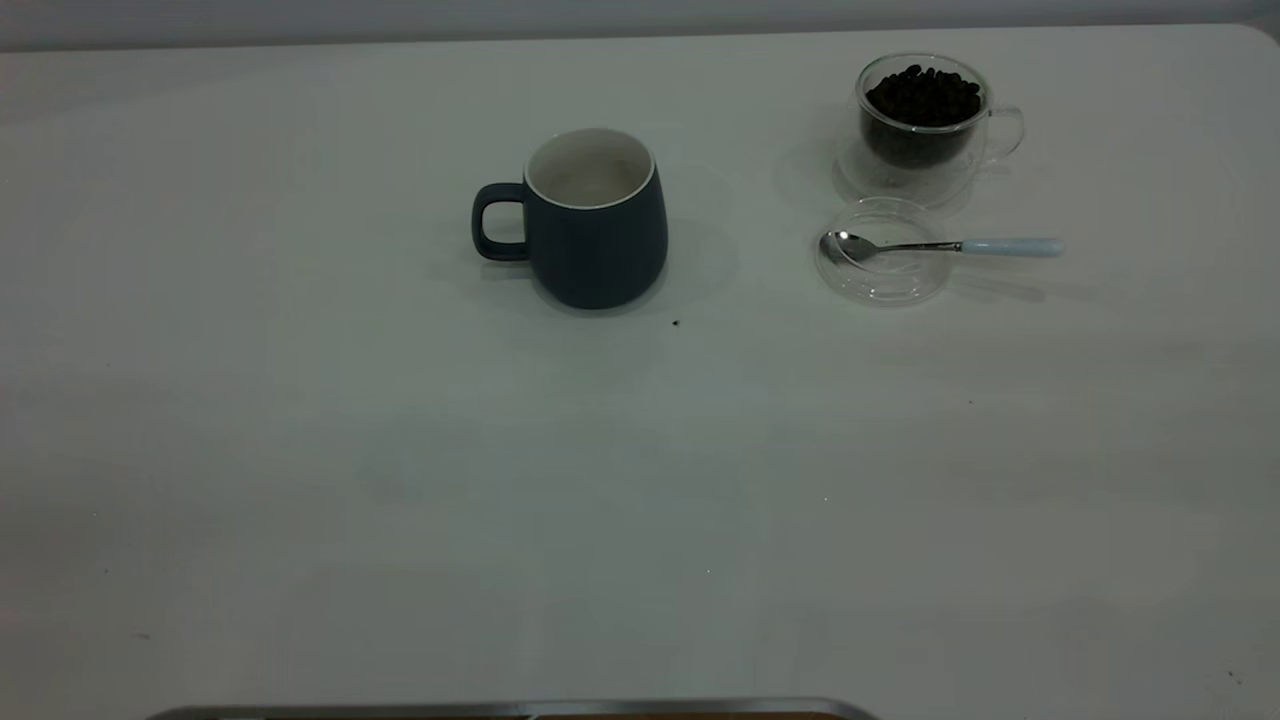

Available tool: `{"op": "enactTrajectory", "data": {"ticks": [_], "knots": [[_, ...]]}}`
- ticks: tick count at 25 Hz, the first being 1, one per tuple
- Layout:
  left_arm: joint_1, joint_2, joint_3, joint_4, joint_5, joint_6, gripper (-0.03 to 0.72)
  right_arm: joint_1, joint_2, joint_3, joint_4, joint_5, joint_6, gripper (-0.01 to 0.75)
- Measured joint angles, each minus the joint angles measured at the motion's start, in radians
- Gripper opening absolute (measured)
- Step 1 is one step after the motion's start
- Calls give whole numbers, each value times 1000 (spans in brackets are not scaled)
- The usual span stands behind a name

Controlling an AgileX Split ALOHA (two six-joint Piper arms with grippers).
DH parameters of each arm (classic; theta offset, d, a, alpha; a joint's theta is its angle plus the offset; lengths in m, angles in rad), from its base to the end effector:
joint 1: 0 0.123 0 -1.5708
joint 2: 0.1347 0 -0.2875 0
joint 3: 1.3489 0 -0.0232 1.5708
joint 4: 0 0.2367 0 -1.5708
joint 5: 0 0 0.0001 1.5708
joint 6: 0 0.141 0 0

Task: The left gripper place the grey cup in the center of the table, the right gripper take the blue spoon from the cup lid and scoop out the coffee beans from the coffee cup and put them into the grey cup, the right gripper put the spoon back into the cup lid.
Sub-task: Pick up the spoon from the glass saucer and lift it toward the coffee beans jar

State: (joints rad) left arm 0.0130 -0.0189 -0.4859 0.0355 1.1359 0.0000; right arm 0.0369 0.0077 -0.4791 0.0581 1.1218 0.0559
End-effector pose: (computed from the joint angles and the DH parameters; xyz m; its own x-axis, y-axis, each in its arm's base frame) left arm 0.0184 0.0048 0.2346 -0.5178 0.0082 -0.8555 -0.0328 0.9990 0.0294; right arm 0.0226 0.0082 0.2337 -0.5378 0.0611 -0.8409 -0.0376 0.9946 0.0964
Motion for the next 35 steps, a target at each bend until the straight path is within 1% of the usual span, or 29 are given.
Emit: {"op": "enactTrajectory", "data": {"ticks": [2,5,8,10,13,18,22,24,26,28,32,35], "knots": [[0,0,0,0,0,0,590,0,20,0,32,-9,-29,444],[0,0,0,0,0,0,590,0,95,-3,77,-49,-56,503],[0,0,0,0,0,0,590,0,219,-4,103,-144,-64,592],[0,0,0,0,0,0,590,0,337,-4,118,-229,-66,625],[0,0,0,0,0,0,590,0,548,-4,158,-347,-108,628],[0,0,0,0,0,0,590,0,934,-32,266,-575,-323,594],[0,0,0,0,0,0,590,0,1249,-121,360,-717,-501,588],[0,0,0,0,0,0,590,0,1401,-187,396,-767,-567,588],[0,0,0,0,0,0,590,-14,1565,-258,425,-780,-607,588],[0,0,0,0,0,0,590,-42,1712,-342,464,-767,-639,588],[0,0,0,0,0,0,590,-115,1979,-496,563,-666,-723,588],[0,0,0,0,0,0,590,-177,2108,-565,700,-622,-826,588]]}}
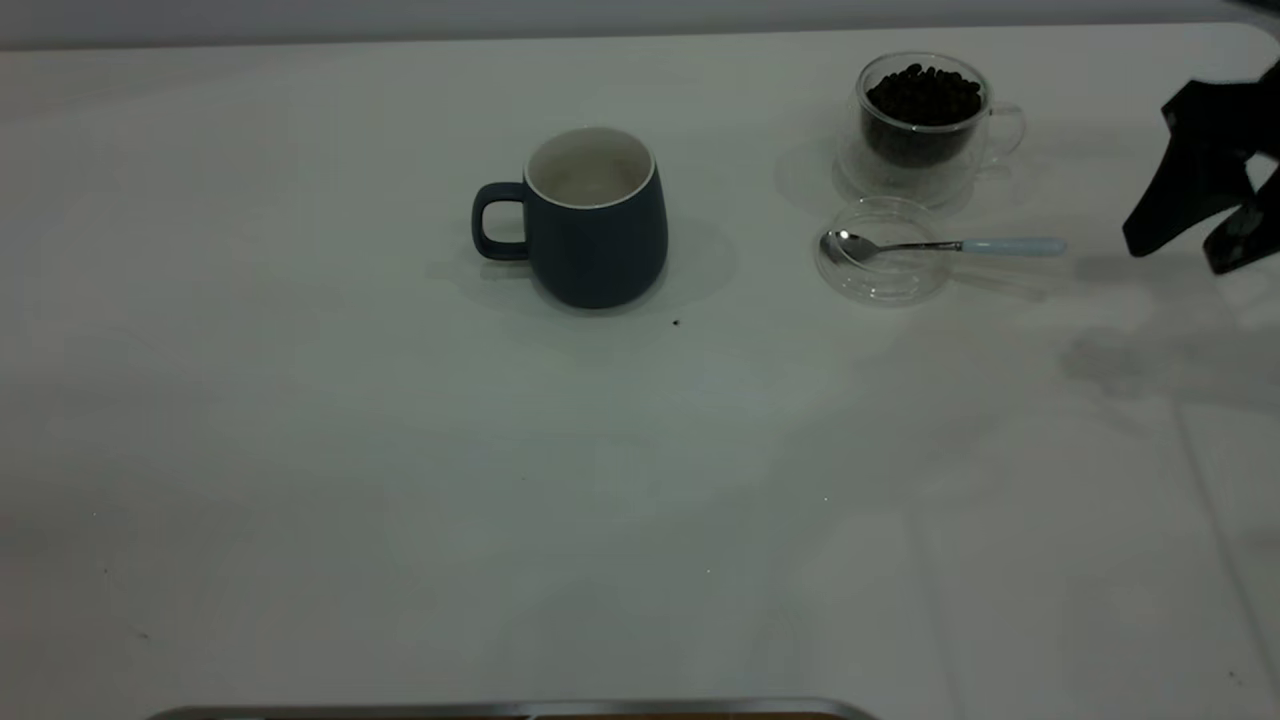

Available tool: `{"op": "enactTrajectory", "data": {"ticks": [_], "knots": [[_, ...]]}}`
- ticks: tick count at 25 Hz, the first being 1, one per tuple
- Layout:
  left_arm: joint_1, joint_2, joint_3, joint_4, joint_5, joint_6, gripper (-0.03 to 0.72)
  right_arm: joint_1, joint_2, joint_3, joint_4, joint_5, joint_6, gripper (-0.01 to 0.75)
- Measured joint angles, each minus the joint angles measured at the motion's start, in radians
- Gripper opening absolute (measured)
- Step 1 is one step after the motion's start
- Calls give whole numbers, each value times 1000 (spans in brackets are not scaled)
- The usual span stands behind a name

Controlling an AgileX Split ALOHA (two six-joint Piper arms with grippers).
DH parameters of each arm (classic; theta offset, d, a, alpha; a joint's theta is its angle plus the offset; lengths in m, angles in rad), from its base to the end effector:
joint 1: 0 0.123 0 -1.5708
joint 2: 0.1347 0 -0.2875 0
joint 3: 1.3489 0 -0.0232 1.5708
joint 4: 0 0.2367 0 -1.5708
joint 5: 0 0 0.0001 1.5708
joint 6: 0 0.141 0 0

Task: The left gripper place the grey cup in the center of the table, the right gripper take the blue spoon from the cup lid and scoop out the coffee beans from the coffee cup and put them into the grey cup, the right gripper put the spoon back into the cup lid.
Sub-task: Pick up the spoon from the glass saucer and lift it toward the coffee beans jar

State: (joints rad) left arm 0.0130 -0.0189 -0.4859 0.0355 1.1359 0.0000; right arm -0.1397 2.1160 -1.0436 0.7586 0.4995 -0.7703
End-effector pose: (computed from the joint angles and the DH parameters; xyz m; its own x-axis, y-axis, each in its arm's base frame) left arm 0.0184 0.0048 0.2346 -0.5178 0.0082 -0.8555 -0.0328 0.9990 0.0294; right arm 0.3614 -0.0038 0.0319 -0.9709 0.0638 -0.2310 -0.0102 0.9521 0.3056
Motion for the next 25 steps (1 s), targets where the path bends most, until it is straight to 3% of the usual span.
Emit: {"op": "enactTrajectory", "data": {"ticks": [4,8,12,25], "knots": [[0,0,0,0,0,0,590,-97,83,-47,241,72,-239,588],[0,0,0,0,0,0,590,-188,169,-89,478,228,-457,588],[0,0,0,0,0,0,590,-237,273,-137,600,336,-533,588],[0,0,0,0,0,0,590,-209,458,-222,767,483,-561,588]]}}
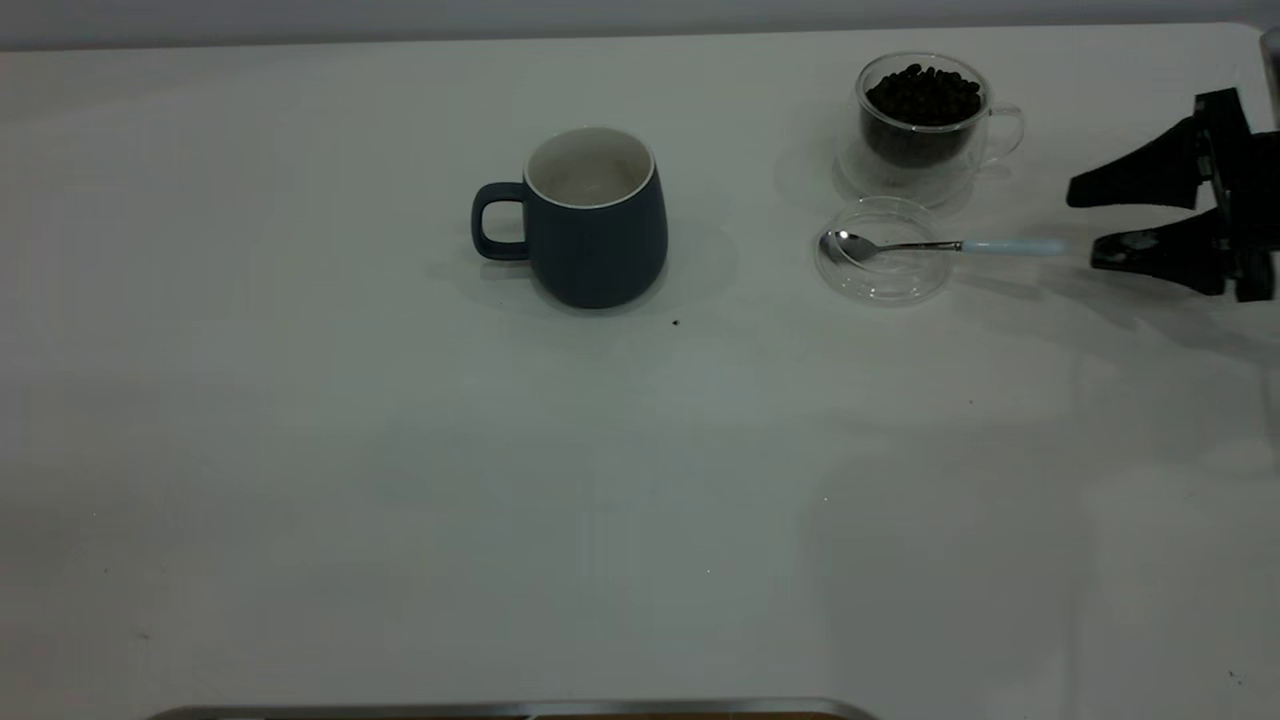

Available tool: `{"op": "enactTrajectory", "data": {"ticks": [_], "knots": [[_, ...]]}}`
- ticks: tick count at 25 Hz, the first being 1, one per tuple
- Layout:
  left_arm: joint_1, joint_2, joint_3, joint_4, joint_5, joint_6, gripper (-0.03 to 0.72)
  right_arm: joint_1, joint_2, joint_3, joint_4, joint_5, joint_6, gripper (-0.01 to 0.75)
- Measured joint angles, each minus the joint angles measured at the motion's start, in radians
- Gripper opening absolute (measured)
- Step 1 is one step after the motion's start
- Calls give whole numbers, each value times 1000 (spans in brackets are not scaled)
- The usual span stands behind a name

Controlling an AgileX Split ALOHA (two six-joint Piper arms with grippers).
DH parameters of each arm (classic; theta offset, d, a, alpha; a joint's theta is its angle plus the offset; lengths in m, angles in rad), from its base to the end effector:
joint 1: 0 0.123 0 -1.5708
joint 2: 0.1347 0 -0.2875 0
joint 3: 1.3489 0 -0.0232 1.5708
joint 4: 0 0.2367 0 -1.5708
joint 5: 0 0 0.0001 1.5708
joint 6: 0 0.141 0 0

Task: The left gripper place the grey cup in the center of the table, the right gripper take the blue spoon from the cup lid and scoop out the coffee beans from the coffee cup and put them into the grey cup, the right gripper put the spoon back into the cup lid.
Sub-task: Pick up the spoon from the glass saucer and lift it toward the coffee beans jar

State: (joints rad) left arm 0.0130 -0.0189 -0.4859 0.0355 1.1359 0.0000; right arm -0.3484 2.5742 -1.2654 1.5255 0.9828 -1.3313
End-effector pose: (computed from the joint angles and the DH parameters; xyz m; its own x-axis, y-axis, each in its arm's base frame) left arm 0.0184 0.0048 0.2346 -0.5178 0.0082 -0.8555 -0.0328 0.9990 0.0294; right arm 0.4024 -0.0214 -0.0462 -0.8960 0.4185 -0.1486 0.1152 0.5423 0.8322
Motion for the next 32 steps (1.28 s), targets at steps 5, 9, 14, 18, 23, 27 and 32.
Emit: {"op": "enactTrajectory", "data": {"ticks": [5,9,14,18,23,27,32], "knots": [[0,0,0,0,0,0,590,50,35,-5,38,16,-5,588],[0,0,0,0,0,0,590,79,51,-5,66,25,-7,588],[0,0,0,0,0,0,590,91,56,-7,81,31,-9,588],[0,0,0,0,0,0,590,91,56,-8,73,34,-10,559],[0,0,0,0,0,0,590,91,56,-8,62,39,-10,469],[0,0,0,0,0,0,590,91,56,-8,41,39,-8,439],[0,0,0,0,0,0,590,91,56,-8,38,39,-7,437]]}}
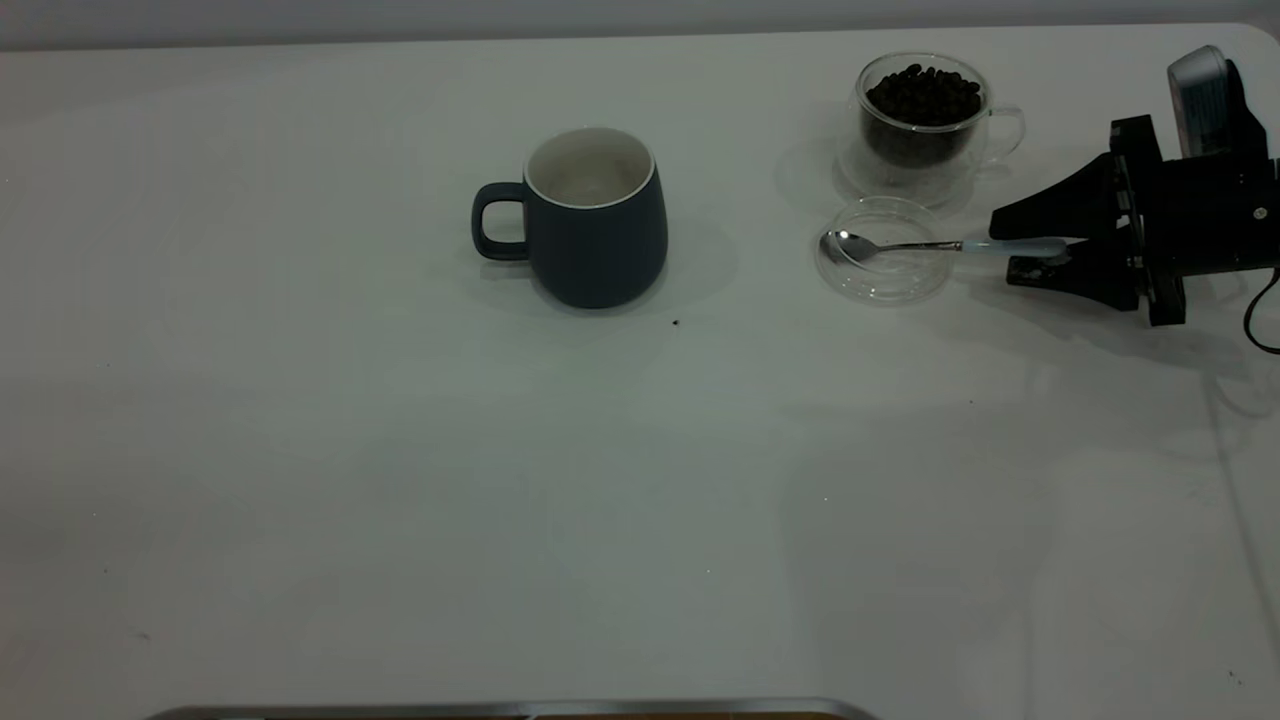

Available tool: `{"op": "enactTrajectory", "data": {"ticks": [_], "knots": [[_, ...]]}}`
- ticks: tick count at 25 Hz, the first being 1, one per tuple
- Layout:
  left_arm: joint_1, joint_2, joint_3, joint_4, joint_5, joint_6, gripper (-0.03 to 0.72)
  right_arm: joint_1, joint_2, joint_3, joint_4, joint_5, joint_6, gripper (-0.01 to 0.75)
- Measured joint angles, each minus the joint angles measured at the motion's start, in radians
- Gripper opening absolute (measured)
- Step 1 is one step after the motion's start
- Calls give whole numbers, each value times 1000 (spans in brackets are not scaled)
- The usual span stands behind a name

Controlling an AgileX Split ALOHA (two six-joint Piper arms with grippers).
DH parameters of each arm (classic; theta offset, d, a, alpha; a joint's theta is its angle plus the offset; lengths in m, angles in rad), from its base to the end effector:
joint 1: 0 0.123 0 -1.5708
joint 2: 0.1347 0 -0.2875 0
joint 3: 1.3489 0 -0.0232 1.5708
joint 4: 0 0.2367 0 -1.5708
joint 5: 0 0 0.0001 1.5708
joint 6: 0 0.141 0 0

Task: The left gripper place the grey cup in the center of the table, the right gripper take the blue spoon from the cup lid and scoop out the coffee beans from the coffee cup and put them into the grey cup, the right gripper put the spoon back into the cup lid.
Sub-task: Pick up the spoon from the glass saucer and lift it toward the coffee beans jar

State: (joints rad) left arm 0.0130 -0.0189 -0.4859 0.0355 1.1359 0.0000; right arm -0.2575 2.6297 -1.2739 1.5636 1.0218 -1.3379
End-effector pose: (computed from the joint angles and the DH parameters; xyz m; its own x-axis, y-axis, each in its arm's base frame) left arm 0.0184 0.0048 0.2346 -0.5178 0.0082 -0.8555 -0.0328 0.9990 0.0294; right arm 0.3990 0.0194 -0.0606 -0.9268 0.3614 -0.1019 0.1005 0.5003 0.8600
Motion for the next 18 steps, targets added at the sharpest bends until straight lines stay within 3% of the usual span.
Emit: {"op": "enactTrajectory", "data": {"ticks": [5,12,18], "knots": [[0,0,0,0,0,0,590,0,0,0,-2,0,0,391],[0,0,0,0,0,0,590,0,0,0,-6,39,-36,103],[0,0,0,0,0,0,590,-9,-14,0,-67,62,-52,103]]}}
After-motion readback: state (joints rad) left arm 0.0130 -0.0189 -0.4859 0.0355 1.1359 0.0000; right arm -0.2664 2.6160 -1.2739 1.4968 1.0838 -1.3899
